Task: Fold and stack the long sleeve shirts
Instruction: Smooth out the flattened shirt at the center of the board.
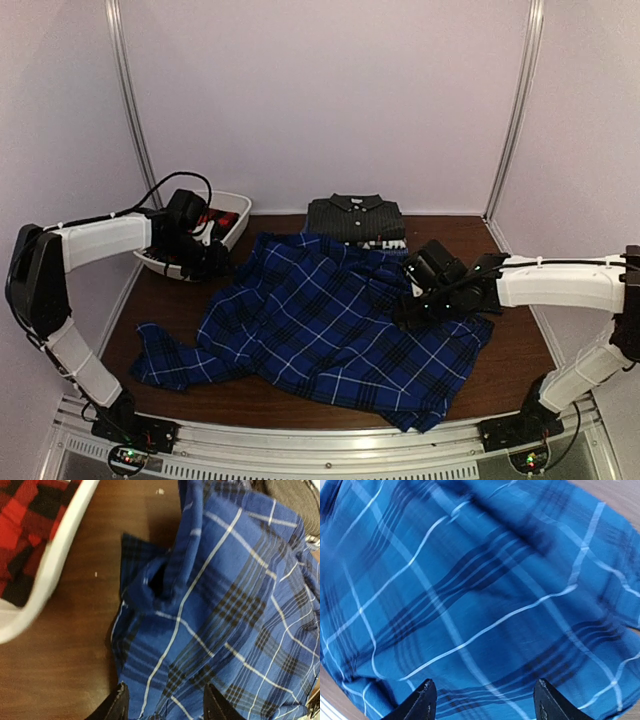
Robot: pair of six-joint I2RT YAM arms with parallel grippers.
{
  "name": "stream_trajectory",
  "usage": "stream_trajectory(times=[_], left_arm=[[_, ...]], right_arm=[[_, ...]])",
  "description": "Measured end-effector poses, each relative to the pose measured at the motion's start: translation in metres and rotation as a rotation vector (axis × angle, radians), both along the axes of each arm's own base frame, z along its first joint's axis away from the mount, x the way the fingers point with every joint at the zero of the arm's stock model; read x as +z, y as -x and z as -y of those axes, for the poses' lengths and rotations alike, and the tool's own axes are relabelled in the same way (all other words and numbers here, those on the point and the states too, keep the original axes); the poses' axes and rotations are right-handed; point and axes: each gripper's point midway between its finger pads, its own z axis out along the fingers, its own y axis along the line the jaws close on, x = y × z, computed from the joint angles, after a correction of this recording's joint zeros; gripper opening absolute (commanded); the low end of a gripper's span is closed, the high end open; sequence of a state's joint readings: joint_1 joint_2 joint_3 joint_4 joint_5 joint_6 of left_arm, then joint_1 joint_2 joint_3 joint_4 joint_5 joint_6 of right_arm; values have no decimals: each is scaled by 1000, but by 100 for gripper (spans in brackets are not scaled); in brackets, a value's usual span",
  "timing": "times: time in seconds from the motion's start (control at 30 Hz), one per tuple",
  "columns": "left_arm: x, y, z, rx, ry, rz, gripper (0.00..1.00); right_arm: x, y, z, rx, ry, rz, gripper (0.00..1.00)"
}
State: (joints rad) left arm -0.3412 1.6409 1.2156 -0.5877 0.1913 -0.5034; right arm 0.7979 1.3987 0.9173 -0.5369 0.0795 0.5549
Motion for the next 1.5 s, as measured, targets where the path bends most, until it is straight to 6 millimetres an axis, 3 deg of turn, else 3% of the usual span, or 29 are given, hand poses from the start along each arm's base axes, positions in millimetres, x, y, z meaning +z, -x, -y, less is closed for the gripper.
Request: stream_trajectory(times=[0.13, 0.27, 0.4, 0.43, 0.57, 0.83, 1.07, 1.5], left_arm=[[-36, 38, -7, 20, -21, -95, 55], [-53, 60, -6, 27, -25, -140, 51], [-67, 71, -4, 46, -23, -161, 30], [-72, 74, -6, 59, -25, -171, 19], [-85, 87, -20, 112, -61, -198, 1], [-70, 87, -33, 170, -89, -143, 0], [-64, 81, -43, 201, -107, -145, 0], [-56, 75, -54, 207, -125, -144, 0]], right_arm=[[-18, 28, -36, 138, 34, -37, 69], [-21, 51, -55, 223, 38, -49, 71], [-23, 71, -67, 284, 40, -54, 73], [-26, 78, -67, 301, 46, -59, 74], [-38, 111, -61, 360, 67, -88, 76], [-52, 160, -37, 422, 103, -140, 75], [-48, 179, -29, 445, 101, -154, 72], [-68, 203, -2, 463, 212, -210, 68]])
